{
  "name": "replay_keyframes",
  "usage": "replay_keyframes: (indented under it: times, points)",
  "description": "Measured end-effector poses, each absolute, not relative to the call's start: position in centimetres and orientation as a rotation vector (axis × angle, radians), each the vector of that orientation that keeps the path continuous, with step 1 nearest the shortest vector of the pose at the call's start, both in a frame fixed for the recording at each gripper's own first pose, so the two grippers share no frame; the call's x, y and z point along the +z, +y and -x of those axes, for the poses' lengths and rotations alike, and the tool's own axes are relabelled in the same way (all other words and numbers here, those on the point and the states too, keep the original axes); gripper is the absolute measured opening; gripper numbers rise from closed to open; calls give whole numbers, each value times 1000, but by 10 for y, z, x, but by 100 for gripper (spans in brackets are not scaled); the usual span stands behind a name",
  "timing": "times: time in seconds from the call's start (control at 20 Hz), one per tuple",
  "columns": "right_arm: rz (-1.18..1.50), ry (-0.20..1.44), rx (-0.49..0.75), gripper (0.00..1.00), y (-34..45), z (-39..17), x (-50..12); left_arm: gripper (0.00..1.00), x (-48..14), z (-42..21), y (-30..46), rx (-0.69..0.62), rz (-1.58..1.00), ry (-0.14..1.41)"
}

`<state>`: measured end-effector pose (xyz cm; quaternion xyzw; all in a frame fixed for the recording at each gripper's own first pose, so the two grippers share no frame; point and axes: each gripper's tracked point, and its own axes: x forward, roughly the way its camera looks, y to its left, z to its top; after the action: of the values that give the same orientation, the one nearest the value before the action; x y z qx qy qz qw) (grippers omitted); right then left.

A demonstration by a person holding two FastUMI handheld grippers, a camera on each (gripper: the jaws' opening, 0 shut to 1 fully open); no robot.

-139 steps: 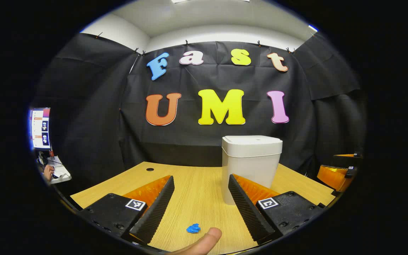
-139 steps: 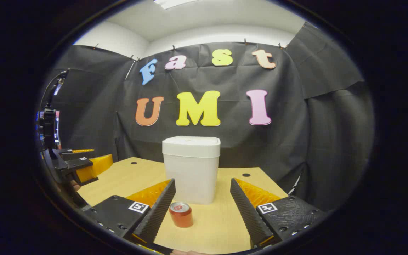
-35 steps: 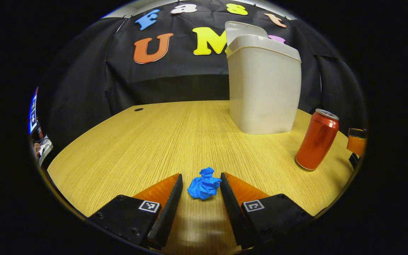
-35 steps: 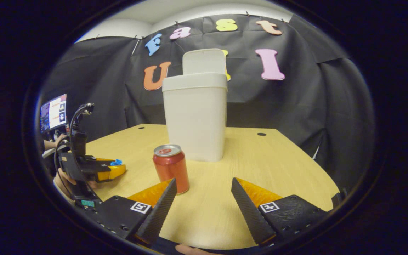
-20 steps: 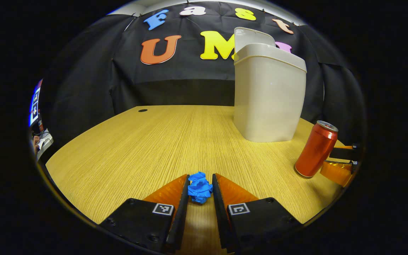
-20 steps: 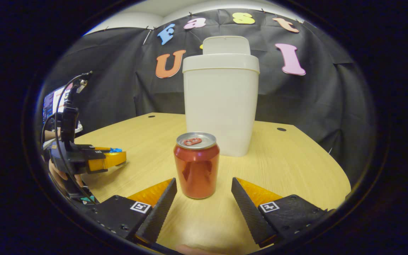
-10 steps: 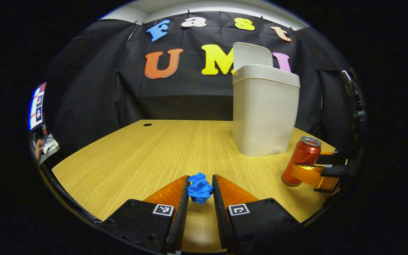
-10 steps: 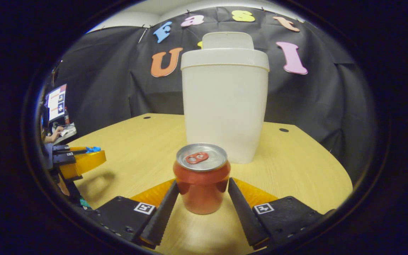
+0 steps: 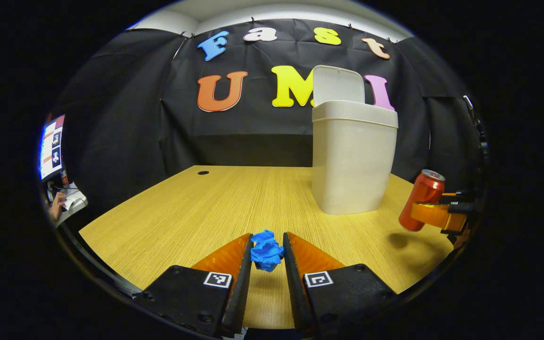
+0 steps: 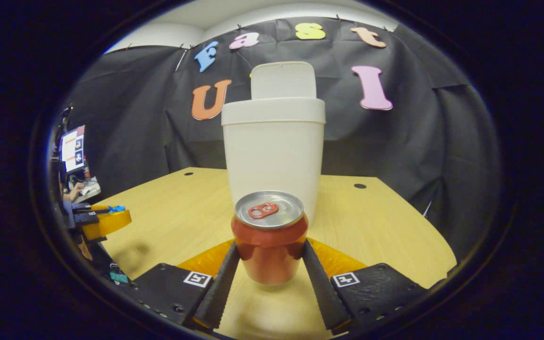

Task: Press the lid of the desktop garbage bin to open it, pick up the crumpled paper on the desktop and throw it into the bin, then pick up the pop can on the desktop and drop it into the bin, and finally close the garbage bin lid.

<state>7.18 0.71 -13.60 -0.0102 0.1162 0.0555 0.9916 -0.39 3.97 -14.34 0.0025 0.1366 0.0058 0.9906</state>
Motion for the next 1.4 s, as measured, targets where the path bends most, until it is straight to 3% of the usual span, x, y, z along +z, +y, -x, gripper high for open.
replay_keyframes:
  times: [0.35,0.7,1.4]
  points:
    - [110,70,31,77,-44,-18,-77,42,-112,21,36,-4,-5,220]
    - [128,35,-73,77,-98,14,-58,42,-86,37,34,-24,-15,183]
    - [99,7,44,78,-91,31,-56,42,-8,3,18,-33,-18,108]
